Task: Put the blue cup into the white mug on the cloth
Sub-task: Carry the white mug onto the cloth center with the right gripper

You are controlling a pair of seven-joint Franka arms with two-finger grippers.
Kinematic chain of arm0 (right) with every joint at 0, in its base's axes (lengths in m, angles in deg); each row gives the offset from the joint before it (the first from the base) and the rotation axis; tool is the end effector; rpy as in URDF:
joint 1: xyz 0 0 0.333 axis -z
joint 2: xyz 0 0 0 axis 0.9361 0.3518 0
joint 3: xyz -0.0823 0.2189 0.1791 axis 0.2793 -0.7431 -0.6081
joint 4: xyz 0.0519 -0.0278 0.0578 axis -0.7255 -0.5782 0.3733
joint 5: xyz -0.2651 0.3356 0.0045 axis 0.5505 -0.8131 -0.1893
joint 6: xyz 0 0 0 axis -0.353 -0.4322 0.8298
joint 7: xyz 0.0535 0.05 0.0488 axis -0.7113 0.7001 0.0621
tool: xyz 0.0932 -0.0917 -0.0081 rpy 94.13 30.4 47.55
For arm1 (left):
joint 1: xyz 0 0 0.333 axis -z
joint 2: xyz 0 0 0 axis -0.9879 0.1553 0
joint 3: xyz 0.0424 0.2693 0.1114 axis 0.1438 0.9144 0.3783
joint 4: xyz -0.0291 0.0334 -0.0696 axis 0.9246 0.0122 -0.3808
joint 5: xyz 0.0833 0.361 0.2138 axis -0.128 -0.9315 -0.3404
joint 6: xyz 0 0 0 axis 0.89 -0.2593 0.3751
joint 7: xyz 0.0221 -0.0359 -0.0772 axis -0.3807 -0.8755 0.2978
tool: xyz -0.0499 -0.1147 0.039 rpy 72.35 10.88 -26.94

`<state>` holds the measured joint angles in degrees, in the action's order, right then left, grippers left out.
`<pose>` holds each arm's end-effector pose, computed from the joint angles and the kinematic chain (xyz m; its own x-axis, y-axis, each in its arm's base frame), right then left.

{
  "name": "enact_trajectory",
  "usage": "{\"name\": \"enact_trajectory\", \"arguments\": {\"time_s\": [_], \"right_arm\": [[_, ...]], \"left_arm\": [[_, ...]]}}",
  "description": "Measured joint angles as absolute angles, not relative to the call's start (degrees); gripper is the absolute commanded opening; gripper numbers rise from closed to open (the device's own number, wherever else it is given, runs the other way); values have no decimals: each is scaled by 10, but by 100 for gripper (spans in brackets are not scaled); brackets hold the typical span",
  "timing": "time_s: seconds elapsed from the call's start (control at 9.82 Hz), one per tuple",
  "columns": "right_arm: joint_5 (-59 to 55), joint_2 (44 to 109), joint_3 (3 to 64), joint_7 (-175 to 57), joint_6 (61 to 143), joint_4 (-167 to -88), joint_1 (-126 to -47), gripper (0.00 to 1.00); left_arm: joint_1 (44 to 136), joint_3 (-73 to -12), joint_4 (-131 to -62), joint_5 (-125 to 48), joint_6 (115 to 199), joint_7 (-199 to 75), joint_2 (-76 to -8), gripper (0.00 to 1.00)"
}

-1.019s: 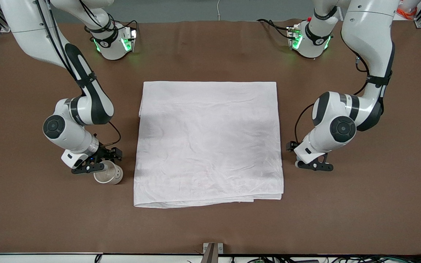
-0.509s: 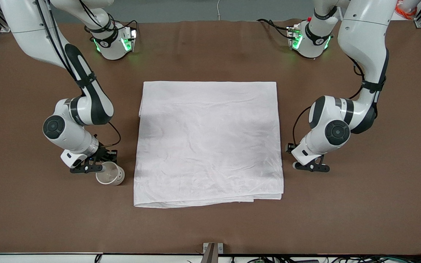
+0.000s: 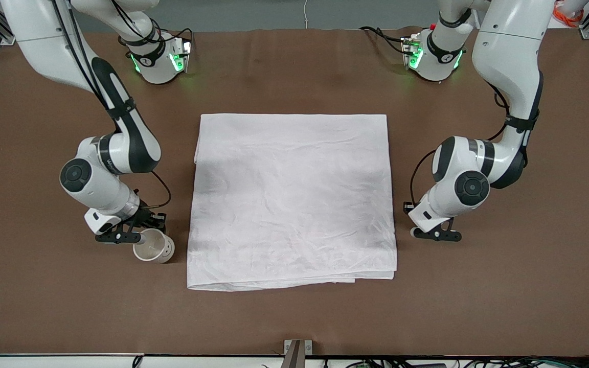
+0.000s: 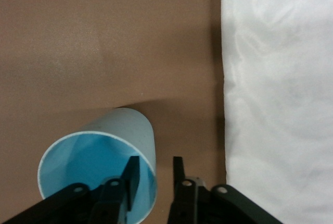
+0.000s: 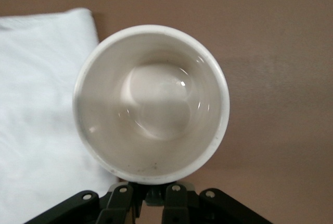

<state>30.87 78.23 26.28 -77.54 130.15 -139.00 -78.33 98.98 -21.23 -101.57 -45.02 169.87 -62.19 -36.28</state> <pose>0.6491 0.1229 0.2041 0.9863 -0.1141 0.1190 -0.1026 -0.9899 -0.0981 0.6283 -0.1689 0.1597 0.9876 -0.1185 -0.1033 -0.1203 -0.9927 -0.0111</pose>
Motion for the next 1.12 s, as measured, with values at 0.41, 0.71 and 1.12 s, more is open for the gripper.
{"name": "enact_trajectory", "arguments": {"time_s": [0.41,0.71,1.12], "right_arm": [[309,691,257,-1017,1159,-1365,-964,0],[309,703,256,-1132,1170,-1361,-1112,0],[310,805,259,-1157,1202,-1323,-1162,20]], "left_arm": [[989,-211,-1010,-450,1702,-622,-364,0],[990,-211,-986,-450,1689,-622,-397,0],[992,-212,-902,-450,1575,-622,-424,0]]}}
